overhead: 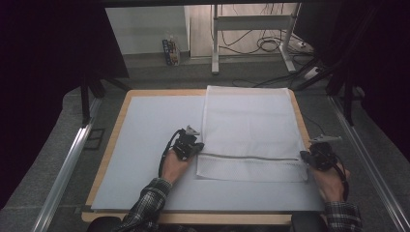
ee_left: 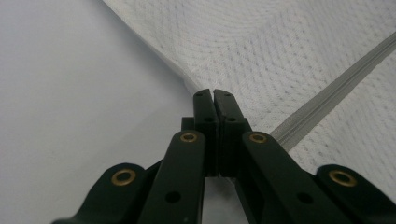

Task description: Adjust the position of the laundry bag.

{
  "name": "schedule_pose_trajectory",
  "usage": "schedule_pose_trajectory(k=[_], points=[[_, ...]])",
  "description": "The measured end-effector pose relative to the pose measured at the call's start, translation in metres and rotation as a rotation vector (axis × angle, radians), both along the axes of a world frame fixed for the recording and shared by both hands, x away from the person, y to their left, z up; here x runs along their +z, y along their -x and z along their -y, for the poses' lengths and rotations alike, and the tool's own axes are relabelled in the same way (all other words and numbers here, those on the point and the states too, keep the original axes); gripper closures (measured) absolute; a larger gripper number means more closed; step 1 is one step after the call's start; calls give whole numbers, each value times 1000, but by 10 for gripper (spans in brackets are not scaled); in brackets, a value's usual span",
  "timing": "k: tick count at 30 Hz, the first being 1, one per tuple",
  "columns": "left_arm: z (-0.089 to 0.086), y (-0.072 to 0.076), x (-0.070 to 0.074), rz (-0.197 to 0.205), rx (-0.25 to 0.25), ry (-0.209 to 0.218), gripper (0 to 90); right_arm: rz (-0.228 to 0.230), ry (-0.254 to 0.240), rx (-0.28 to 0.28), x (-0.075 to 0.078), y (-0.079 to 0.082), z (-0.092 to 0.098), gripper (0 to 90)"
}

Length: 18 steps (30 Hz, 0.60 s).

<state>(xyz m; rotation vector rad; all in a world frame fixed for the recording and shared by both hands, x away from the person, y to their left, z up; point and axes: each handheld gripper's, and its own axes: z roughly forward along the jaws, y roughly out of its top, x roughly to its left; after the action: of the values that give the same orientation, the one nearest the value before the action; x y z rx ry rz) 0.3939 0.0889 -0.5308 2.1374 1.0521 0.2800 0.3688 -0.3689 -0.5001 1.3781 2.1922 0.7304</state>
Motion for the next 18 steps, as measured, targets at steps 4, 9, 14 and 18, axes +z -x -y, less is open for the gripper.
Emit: schedule_pose_trajectory(k=[4,9,14,18], points=[[-13,5,4,-12,-4,23,899,9,-26,22,4,4,-5,891],[-23,10,4,-20,-1,33,899,12,-33,48,7,7,-13,890],[-36,17,7,-17,4,46,899,16,-37,80,11,12,-22,891],[-46,27,11,-21,3,37,899,23,-38,113,15,17,-31,891]])
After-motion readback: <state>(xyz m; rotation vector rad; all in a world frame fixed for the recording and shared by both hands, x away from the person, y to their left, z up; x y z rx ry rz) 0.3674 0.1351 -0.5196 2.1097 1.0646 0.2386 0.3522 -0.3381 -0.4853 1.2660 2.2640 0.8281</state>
